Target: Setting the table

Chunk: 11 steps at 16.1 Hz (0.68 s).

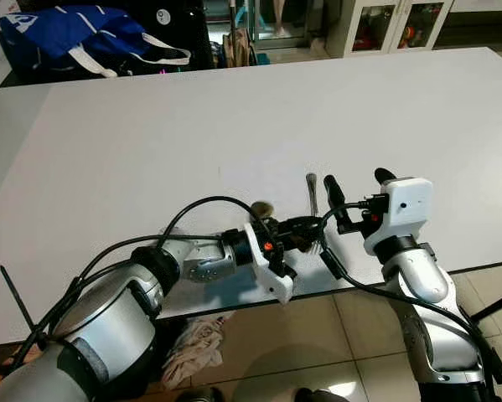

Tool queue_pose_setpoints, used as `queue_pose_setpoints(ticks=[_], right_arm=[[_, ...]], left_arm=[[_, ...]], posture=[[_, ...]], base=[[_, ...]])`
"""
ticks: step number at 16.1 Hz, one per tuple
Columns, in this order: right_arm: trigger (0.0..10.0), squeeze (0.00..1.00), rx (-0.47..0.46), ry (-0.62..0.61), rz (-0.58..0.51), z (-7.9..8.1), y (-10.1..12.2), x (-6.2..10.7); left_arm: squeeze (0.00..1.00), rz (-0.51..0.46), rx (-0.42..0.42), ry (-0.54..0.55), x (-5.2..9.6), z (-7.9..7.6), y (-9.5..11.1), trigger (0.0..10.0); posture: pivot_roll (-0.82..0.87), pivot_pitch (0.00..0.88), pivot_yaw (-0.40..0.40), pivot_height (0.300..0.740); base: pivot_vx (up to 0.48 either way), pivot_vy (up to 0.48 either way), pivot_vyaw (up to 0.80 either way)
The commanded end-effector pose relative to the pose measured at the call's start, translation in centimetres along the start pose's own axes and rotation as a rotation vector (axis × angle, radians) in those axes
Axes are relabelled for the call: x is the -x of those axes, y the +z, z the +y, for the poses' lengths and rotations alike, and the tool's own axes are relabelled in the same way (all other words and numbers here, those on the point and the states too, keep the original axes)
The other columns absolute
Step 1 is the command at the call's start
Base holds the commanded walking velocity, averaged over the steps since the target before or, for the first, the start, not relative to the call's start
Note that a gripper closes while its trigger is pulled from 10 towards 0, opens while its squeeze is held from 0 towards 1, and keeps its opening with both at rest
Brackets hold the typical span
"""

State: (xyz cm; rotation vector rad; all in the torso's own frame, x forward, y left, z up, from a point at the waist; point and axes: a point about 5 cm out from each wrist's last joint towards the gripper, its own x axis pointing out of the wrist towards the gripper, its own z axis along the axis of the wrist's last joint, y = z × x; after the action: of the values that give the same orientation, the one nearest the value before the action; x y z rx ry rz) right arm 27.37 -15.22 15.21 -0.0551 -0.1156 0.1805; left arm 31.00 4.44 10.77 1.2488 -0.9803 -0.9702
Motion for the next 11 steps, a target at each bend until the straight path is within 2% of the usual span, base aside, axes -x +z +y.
queue_pose_setpoints(ticks=[1, 6, 8, 11], right_arm=[[10.0, 0.00, -0.003, 0.005, -0.009, 0.1, 0.4, 0.1], [10.0, 0.00, -0.006, 0.014, -0.004, 0.2, 0.2, 0.0], [10.0, 0.00, -0.010, 0.017, -0.001, 0.2, 0.2, 0.0], [10.0, 0.00, -0.015, 0.022, 0.007, 0.4, 0.0, -0.1]], left_arm=[[1.00, -0.006, -0.001, 0.013, -0.1, 0.5, -0.2, 10.0], [1.00, -0.001, 0.065, -0.002, 0.3, 0.3, -0.1, 10.0], [1.00, -0.005, 0.116, -0.042, 0.8, -0.5, 0.3, 10.0], [1.00, -0.061, 0.162, -0.110, 1.4, -1.9, 1.5, 10.0]], posture=[[-0.11, 0.079, 0.039, 0.740], [-0.10, 0.073, 0.038, 0.740], [-0.09, 0.072, 0.038, 0.740], [-0.09, 0.071, 0.037, 0.740]], base=[[0.000, 0.000, 0.00], [0.000, 0.000, 0.00], [0.000, 0.000, 0.00], [0.000, 0.000, 0.00]])
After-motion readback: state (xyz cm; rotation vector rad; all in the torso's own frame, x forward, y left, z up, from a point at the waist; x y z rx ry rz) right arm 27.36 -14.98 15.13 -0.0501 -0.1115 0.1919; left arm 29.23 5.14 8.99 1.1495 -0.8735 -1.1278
